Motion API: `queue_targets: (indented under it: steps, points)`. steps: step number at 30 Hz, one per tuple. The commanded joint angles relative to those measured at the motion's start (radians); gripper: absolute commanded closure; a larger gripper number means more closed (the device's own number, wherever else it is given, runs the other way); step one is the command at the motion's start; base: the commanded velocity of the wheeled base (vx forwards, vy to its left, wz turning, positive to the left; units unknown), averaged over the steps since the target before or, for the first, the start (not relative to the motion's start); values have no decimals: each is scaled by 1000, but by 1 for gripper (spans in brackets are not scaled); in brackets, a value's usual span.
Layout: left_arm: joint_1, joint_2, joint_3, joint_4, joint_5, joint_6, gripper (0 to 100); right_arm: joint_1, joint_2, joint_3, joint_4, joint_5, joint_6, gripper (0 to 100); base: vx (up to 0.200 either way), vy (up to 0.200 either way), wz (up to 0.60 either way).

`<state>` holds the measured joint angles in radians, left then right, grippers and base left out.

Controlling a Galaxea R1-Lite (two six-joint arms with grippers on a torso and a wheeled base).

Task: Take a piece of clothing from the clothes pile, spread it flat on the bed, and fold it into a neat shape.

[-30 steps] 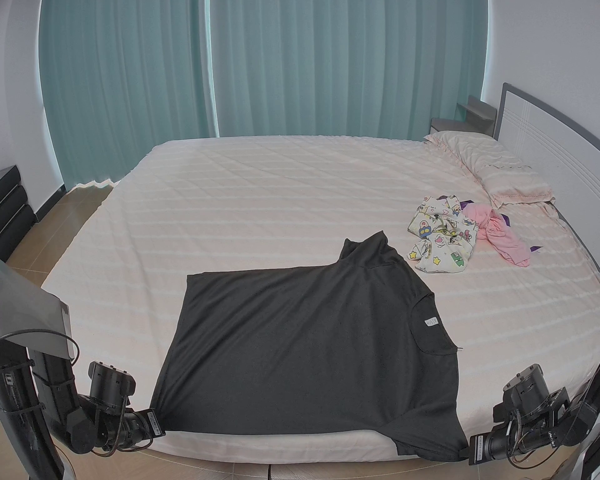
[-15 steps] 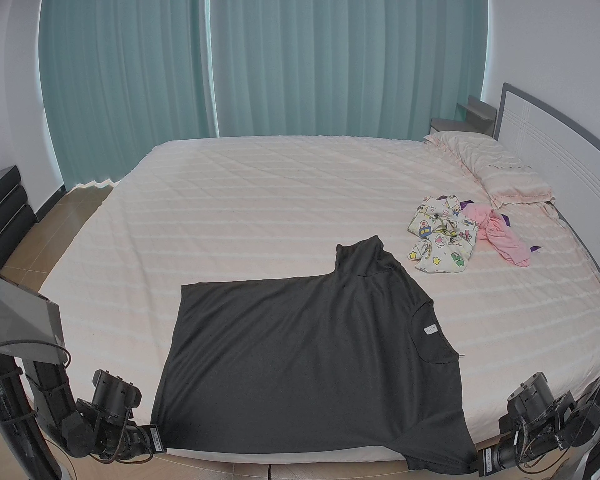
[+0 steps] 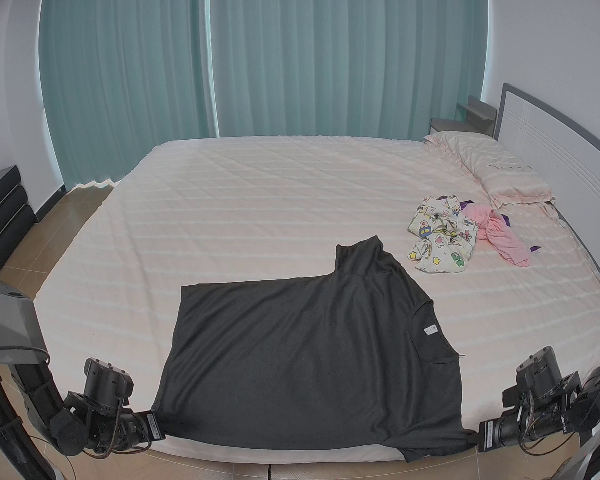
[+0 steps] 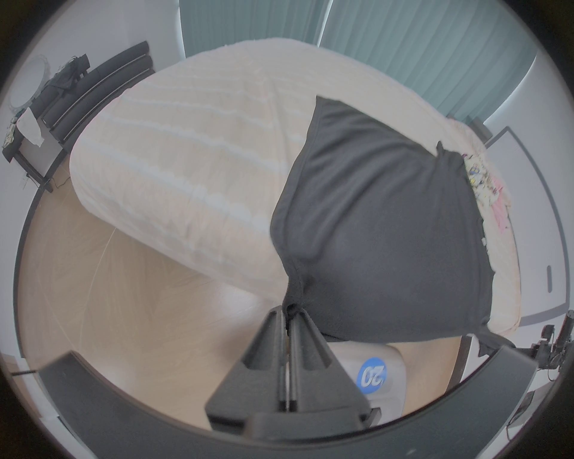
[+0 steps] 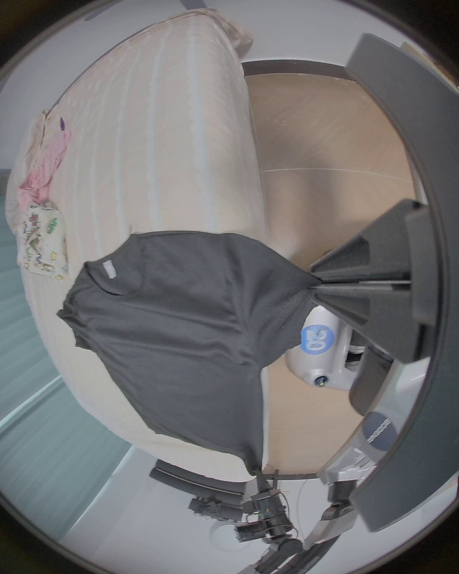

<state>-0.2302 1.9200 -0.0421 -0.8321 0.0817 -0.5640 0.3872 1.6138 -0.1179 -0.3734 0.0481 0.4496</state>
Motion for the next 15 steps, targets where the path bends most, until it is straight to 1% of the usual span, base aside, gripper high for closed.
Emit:
queue_targets:
  steps: [1,3,7,8,11,13,14,15]
  points:
    - [19,-95,-68,11,1,-8,100,-45,-14,-88,13,-1,0,100,0,0,0]
    - [20,-111,-96,41,3,-8,100,-56,-17,-128,33,-1,1,100,0,0,0]
    - [26,-156,-171,157,6,-10,100,-79,-43,-204,70,-1,1,100,0,0,0]
    - [28,-161,-174,162,6,-8,100,-80,-45,-207,71,-1,1,100,0,0,0]
    - [32,-216,-248,288,4,-11,100,-102,-74,-281,126,-1,0,100,0,0,0]
    - [34,-220,-282,349,3,-11,100,-111,-83,-321,160,-1,0,100,0,0,0]
    - [34,-220,-282,349,3,-11,100,-111,-83,-321,160,-1,0,100,0,0,0]
    - [35,-219,-309,386,1,-13,100,-113,-86,-361,186,-1,0,100,0,0,0]
